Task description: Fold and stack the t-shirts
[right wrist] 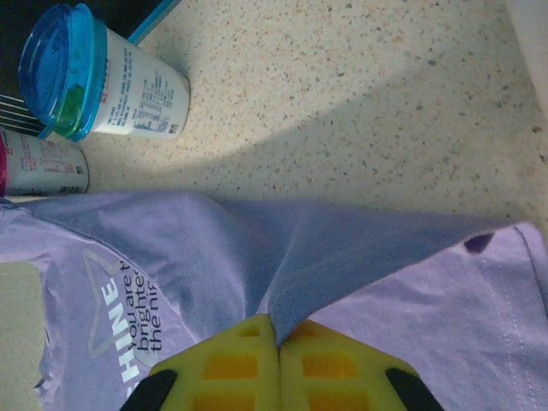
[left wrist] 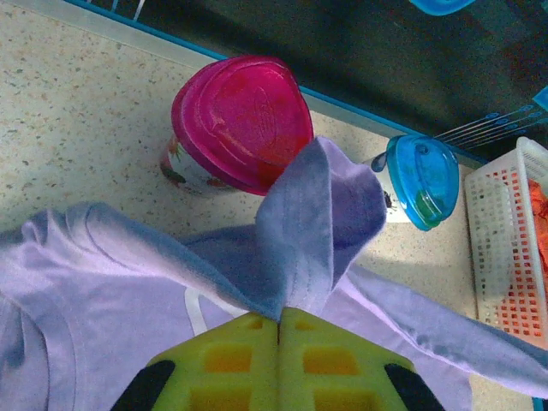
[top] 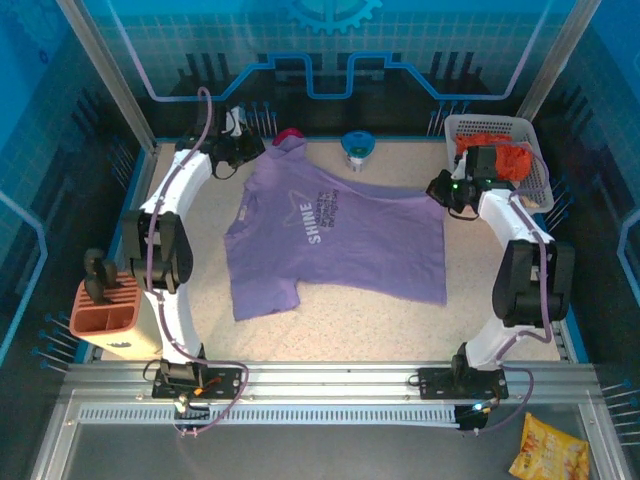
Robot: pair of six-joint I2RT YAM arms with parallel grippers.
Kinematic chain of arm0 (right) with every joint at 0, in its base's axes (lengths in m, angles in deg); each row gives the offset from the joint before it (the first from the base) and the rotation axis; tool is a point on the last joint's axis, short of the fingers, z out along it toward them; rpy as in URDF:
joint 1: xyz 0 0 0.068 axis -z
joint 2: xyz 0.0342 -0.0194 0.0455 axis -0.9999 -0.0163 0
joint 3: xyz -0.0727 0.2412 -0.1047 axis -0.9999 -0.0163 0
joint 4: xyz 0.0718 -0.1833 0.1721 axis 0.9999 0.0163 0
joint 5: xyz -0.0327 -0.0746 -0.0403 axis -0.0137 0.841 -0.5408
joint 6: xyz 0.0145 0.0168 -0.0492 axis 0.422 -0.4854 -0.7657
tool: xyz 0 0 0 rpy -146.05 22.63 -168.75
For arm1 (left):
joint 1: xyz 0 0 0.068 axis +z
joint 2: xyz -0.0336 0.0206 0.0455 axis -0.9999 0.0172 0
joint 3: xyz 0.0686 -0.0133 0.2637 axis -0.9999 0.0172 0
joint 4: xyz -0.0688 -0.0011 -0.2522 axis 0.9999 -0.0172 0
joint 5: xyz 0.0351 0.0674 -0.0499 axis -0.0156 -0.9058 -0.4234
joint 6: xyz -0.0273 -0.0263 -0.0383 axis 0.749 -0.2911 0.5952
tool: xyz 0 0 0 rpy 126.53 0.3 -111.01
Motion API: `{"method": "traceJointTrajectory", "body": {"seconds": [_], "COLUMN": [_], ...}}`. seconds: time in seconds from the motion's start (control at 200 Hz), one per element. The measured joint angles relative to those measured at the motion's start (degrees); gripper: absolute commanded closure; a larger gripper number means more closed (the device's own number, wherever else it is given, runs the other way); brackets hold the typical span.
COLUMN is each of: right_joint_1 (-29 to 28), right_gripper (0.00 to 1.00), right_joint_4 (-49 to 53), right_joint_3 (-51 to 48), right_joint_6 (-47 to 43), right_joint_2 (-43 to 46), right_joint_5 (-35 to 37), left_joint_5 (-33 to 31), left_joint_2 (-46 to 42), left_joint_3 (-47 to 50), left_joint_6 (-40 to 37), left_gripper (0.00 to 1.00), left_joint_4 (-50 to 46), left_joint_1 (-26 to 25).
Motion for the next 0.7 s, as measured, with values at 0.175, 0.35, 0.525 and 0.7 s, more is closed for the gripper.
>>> {"method": "traceJointTrajectory", "body": {"seconds": [0.175,0.35,0.525,0.7], "right_joint_1": [1.5,3.7,4.1,4.4], "right_gripper": [1.00,1.00,1.00,1.00], "right_joint_4": [-1.6,-3.0,-2.8,-2.7], "right_joint_3": [-0.2,-3.5,-7.1,-10.4], "right_joint_6": [-0.7,-0.8,-0.8,-0.8], "right_joint_2": [-1.7,-1.2,-1.0,-0.2], "right_joint_5": [-2.1,-3.6,-4.3,-4.3], "left_joint_5": [0.9,0.9,-0.9,-5.0], "left_joint_2": [-2.0,-8.1,-12.0,-16.1], "left_joint_3": [5.4,19.5,25.9,31.6], "left_joint_6": [-0.7,-1.7,-4.3,-5.9], "left_gripper": [1.00,1.00,1.00,1.00], "left_joint_4": [4.7,8.6,9.9,12.1], "left_joint_1": [0.5,2.1,2.9,2.8]}}
